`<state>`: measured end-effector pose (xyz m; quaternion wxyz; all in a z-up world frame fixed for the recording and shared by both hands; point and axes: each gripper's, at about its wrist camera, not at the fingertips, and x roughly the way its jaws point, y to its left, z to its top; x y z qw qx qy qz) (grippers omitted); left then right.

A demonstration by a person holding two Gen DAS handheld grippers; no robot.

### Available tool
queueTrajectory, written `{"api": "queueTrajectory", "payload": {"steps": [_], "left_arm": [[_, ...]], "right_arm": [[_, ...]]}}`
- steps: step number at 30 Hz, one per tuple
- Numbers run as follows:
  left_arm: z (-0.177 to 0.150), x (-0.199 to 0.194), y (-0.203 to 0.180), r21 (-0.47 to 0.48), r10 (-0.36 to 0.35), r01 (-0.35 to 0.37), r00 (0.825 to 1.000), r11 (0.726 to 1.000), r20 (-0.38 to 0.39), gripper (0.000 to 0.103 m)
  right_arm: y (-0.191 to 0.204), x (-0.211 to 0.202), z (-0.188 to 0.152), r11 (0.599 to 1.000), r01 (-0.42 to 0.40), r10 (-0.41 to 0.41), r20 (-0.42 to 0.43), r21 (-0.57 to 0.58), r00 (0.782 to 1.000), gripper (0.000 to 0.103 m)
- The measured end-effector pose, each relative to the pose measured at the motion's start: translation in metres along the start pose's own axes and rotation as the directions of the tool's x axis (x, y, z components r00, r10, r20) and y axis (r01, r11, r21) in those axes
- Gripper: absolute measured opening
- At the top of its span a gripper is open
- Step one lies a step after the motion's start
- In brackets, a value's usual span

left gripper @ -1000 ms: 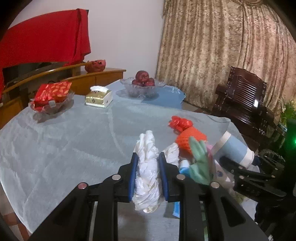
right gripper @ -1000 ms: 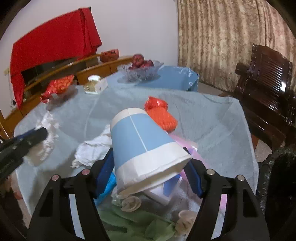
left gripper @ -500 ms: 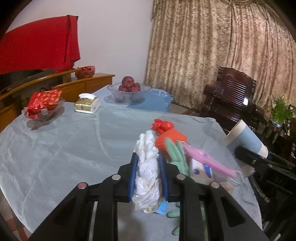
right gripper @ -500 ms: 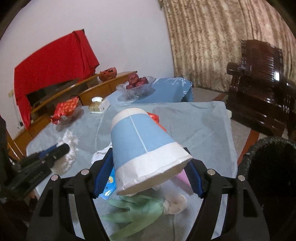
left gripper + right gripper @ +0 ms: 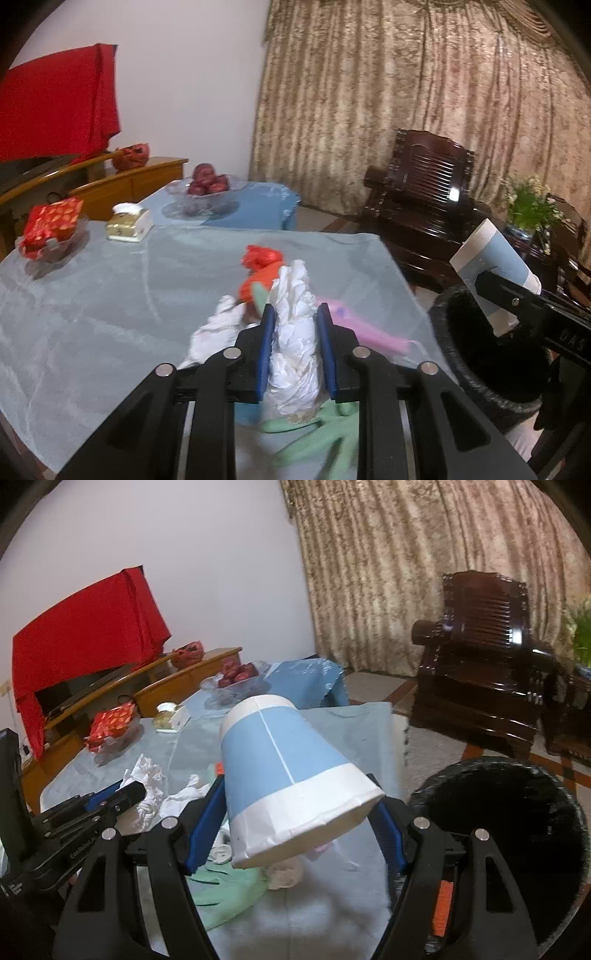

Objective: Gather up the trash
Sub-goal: 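Grasp the blue-and-white paper cup with the right tool and lift it, then move both tools over the bin and release tissue and paper cup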

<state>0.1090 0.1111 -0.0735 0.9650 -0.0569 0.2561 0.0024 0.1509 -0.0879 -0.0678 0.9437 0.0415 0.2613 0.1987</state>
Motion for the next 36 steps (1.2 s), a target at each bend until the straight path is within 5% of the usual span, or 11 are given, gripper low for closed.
{"api": "queueTrajectory", "payload": {"steps": [14, 36], "left_arm": [[0.016, 0.023, -0.102, 0.097, -0.159, 0.158, 0.987, 0.983, -0.004, 0.023], [0.007, 0.089, -0.255, 0.174, -0.339, 0.349, 0.937, 0.921, -0.083, 0.024]], "right_arm": [[-0.076, -0.052, -0.006, 0.986, 0.155, -0.159, 0.055, 0.064, 0.986, 0.071], [-0.22, -0.078, -0.047, 0.905, 0.392, -0.395, -0.014, 0.165, 0.918, 0.073]]}}
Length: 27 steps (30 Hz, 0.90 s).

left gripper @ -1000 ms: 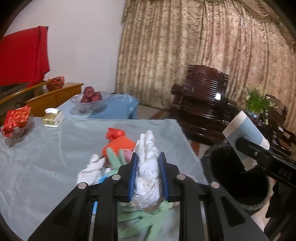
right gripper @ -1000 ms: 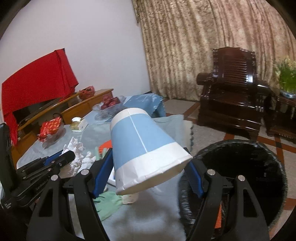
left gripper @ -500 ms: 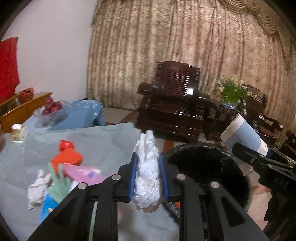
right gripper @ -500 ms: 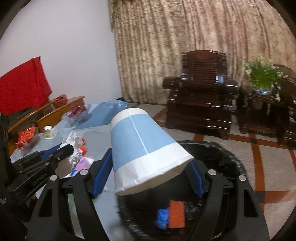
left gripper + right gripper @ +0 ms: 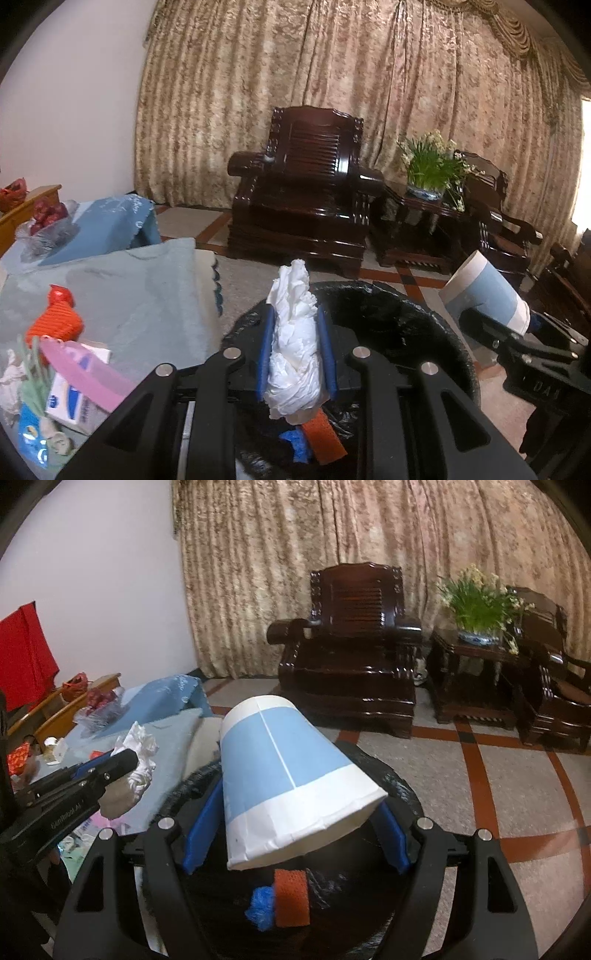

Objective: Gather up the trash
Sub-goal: 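Move both tools over the bin and release tissue and paper cup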

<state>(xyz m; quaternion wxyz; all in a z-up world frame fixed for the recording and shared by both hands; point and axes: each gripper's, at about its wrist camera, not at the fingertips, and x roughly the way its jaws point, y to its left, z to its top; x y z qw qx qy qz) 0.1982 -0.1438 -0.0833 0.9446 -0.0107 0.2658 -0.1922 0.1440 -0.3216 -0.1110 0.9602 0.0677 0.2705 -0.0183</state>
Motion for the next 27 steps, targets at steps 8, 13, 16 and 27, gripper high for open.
{"api": "queueTrajectory", "payload": {"steps": [8, 13, 16, 27], "left_arm": [[-0.002, 0.022, -0.007, -0.015, -0.021, 0.021, 0.999, 1.0, -0.048, 0.057], [-0.001, 0.014, 0.003, -0.032, -0.007, 0.005, 0.999, 0.999, -0.038, 0.072], [0.001, 0.003, 0.015, -0.045, 0.021, -0.022, 0.999, 0.999, -0.025, 0.083], [-0.018, -0.078, 0.086, -0.051, 0.182, -0.181, 0.983, 0.982, 0.026, 0.095]], "right_arm": [[-0.014, 0.016, -0.011, 0.997, 0.076, -0.076, -0.035, -0.008, 0.996, 0.089], [-0.018, 0.016, -0.014, 0.996, 0.085, -0.084, -0.044, 0.021, 0.995, 0.095], [-0.013, 0.012, -0.015, 0.997, 0.071, -0.069, -0.044, 0.039, 0.997, 0.096], [0.046, -0.025, -0.01, 0.998, -0.056, 0.056, 0.003, 0.027, 0.998, 0.096]]}}
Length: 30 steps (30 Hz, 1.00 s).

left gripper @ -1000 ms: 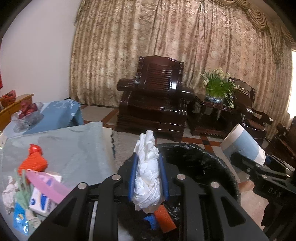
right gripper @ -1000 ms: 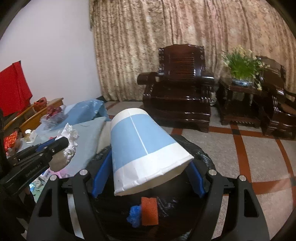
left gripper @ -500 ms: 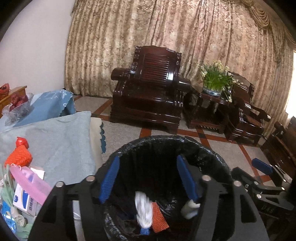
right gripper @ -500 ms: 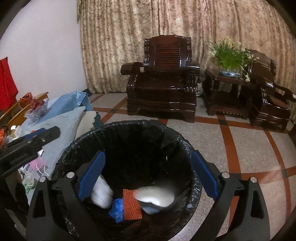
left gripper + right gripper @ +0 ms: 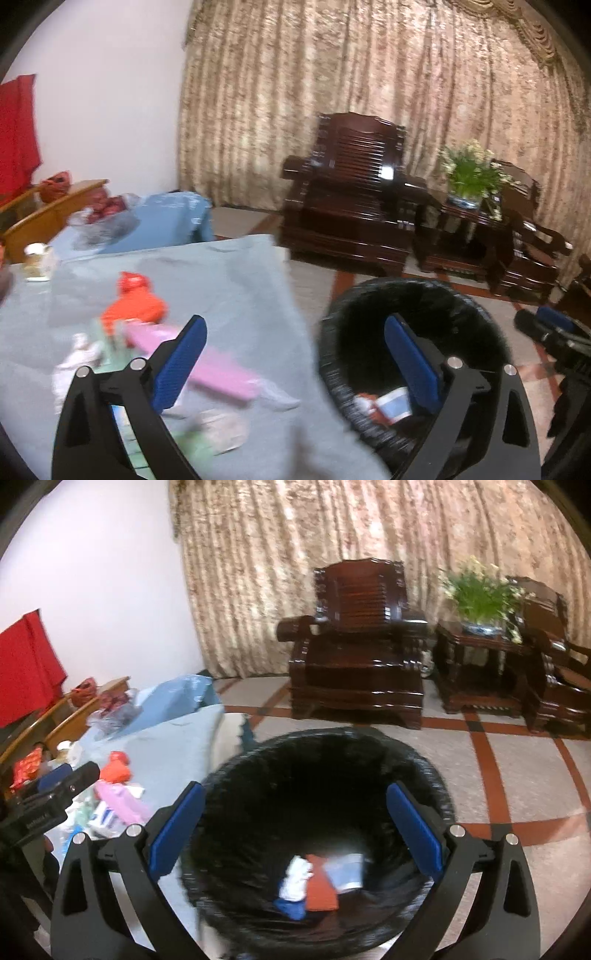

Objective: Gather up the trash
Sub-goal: 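Move both tools over the bin and release tissue and paper cup, then return both tools to the table and grasp the pink mask bag with right tool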

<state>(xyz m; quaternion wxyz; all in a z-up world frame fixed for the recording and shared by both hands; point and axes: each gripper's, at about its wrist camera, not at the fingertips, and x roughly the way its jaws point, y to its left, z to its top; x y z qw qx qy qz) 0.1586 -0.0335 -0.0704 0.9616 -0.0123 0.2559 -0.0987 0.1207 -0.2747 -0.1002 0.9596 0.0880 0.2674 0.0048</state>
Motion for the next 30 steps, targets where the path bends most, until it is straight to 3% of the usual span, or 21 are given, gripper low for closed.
{"api": "queueTrajectory", "payload": {"steps": [5, 17, 23, 30], "left_arm": [[-0.012, -0.033, 0.05, -0.037, 0.105, -0.104, 0.994, 0.994, 0.025, 0.095], [-0.042, -0.08, 0.142, -0.093, 0.297, -0.293, 0.955, 0.951, 0.021, 0.095], [-0.056, -0.074, 0.181, -0.119, 0.347, -0.345, 0.938, 0.931, -0.01, 0.095], [-0.065, -0.049, 0.207, -0.141, 0.368, -0.372, 0.928, 0.917, -0.058, 0.094]], "right_arm": [[0.045, 0.004, 0.0, 0.996, -0.071, 0.071, -0.005, -0.052, 0.997, 0.096], [0.153, 0.03, -0.013, 0.959, -0.239, 0.231, -0.07, -0.149, 0.97, 0.096], [0.201, 0.058, -0.021, 0.931, -0.308, 0.292, -0.105, -0.194, 0.95, 0.096], [0.235, 0.1, -0.033, 0.915, -0.33, 0.296, -0.168, -0.231, 0.94, 0.096]]}}
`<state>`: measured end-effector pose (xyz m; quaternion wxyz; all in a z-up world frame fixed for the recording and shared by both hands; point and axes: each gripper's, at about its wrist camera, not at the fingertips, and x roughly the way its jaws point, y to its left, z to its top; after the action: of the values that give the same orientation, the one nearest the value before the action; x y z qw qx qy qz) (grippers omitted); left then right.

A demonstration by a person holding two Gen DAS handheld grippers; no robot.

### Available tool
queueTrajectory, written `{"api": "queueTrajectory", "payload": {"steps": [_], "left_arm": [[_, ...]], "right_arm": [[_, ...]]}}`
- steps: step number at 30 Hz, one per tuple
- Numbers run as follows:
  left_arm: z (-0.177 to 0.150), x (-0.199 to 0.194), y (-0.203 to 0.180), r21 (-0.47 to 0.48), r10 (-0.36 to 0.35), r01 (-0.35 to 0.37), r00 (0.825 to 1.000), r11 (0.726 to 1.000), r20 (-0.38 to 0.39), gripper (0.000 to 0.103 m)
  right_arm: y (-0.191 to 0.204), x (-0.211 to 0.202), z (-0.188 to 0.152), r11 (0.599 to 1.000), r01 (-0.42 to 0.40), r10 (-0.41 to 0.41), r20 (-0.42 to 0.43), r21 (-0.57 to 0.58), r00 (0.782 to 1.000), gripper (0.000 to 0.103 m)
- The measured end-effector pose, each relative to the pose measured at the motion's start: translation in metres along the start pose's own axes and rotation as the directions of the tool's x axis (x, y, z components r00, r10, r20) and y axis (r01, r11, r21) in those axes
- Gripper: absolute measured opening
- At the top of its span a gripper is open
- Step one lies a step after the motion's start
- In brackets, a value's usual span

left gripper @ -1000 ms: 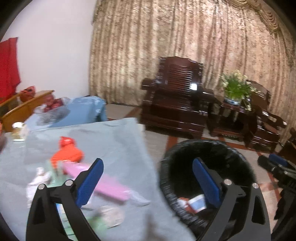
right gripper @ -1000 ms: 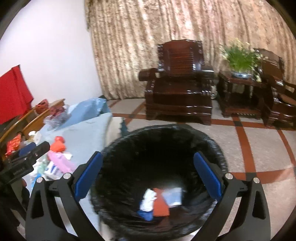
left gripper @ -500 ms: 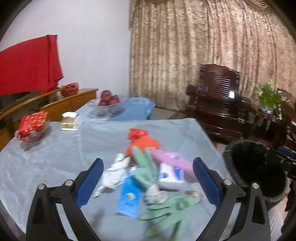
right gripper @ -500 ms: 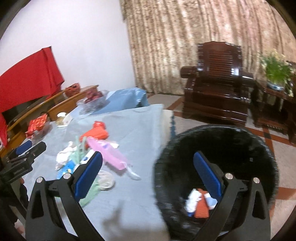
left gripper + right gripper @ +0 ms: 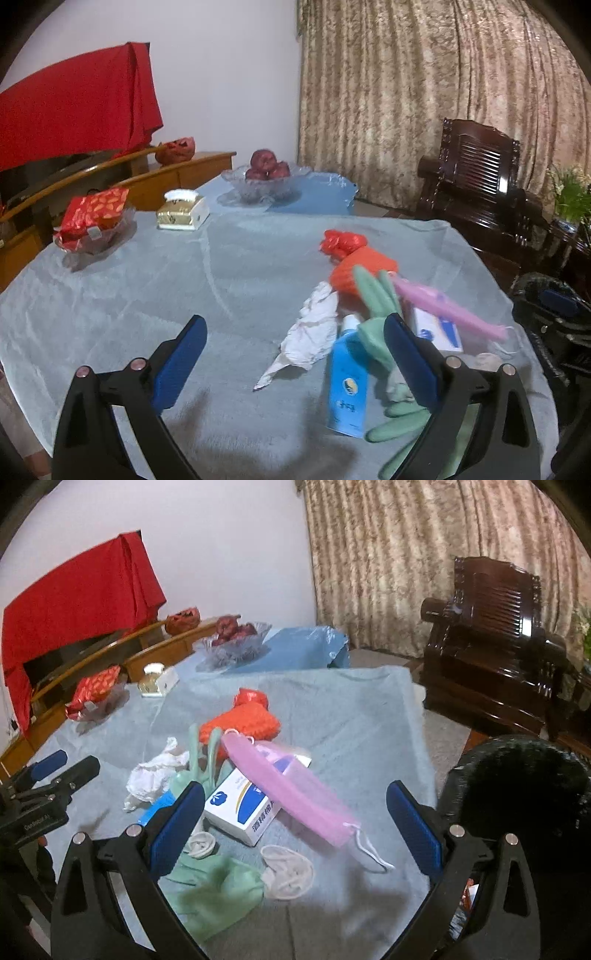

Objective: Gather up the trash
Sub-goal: 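Return both tools to the table and grasp the pink mask bag with right tool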

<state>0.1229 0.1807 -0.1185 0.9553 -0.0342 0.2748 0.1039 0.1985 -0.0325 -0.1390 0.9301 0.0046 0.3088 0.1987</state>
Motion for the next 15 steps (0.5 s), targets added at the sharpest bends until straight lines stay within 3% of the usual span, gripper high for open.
{"api": "queueTrajectory", "payload": {"steps": [15], "left_arm": [[-0.012, 0.066, -0.004, 0.001, -0.011, 0.011, 0.994, 1.0, -0.108, 0.086]], "right_arm": [[-0.014, 0.055, -0.009, 0.998, 0.044, -0.048, -0.093, -0.048, 0.994, 0.083]]}}
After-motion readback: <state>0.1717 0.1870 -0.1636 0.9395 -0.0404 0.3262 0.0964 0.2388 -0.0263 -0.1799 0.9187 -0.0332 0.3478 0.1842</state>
